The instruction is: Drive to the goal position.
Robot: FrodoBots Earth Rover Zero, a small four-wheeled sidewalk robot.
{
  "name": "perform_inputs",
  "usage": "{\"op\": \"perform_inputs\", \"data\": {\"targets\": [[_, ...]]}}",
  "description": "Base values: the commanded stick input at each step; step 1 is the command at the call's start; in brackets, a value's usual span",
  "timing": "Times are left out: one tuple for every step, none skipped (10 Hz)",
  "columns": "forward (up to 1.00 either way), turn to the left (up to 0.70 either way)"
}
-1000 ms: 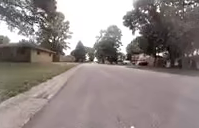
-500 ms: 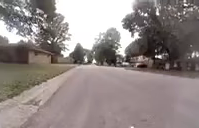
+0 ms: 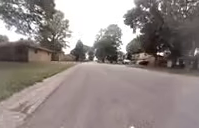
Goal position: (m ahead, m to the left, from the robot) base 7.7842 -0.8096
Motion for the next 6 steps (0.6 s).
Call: {"op": "perform_inputs", "data": {"targets": [[0.7, 0.0], [0.7, 0.0], [0.7, 0.0], [0.7, 0.0], [0.7, 0.0], [0.7, 0.0]]}}
